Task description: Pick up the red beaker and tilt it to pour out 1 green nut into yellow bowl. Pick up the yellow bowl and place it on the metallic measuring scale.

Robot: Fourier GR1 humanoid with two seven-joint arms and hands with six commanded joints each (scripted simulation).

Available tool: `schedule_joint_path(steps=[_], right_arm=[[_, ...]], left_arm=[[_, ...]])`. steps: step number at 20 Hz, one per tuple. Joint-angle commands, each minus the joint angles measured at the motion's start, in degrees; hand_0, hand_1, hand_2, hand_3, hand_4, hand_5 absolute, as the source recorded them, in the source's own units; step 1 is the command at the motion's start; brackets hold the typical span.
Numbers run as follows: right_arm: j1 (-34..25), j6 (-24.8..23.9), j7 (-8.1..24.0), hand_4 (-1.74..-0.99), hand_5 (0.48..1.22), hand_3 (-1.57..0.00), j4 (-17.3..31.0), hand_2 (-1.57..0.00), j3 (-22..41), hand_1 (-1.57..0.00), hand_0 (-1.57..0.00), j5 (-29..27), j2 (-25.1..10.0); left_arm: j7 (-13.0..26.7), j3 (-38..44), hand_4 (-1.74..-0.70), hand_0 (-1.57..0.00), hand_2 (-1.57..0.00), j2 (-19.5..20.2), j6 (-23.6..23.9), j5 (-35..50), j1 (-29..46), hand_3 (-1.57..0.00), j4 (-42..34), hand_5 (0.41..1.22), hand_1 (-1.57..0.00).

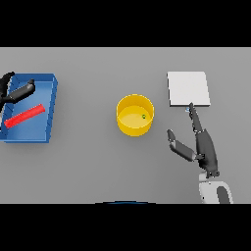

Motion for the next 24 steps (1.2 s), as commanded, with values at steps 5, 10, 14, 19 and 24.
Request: schedule_joint_path(steps=[5, 10, 14, 19, 24], right_arm=[[-0.8, -1.1, 1.7, -1.198, 0.662, 0.00, 0.6, 0.00, 1.2, 0.00, 0.00, 4.4, -1.2], [-7.6, 5.4, 0.6, -1.221, 0.709, 0.00, 2.0, 0.00, 3.3, 0.00, 0.00, 5.9, -6.7], [-13.4, 10.0, 3.5, -1.278, 0.683, 0.00, 3.3, 0.00, 7.3, 0.00, 0.00, 13.0, -12.0], [-23.4, 15.4, 3.2, -1.276, 0.666, 0.00, 7.7, 0.00, 13.9, 0.00, 0.00, 22.7, -17.3], [-29.8, 19.5, 0.0, -1.274, 0.656, 0.00, 12.4, 0.00, 17.5, 0.00, 0.00, 24.7, -18.2]], left_arm=[[-4.1, 2.1, -0.79, -0.05, -0.04, -0.3, 0.9, 0.7, -0.8, -0.04, 1.6, 0.671, -0.04], [-3.6, 1.5, -0.78, -0.02, -0.01, -1.0, 1.7, 0.5, -0.9, -0.01, 0.7, 0.700, -0.01], [-3.2, 1.1, -0.79, -0.01, 0.00, -1.6, 1.8, 0.6, -1.1, 0.00, 1.2, 0.710, 0.00], [-3.4, 0.6, -0.79, 0.00, 0.00, -2.0, 1.8, 0.5, -1.6, 0.00, 1.7, 0.716, 0.00], [-3.8, 0.1, -0.80, 0.00, 0.00, -1.7, 1.9, 0.3, -0.9, 0.00, 1.0, 0.723, 0.00]])
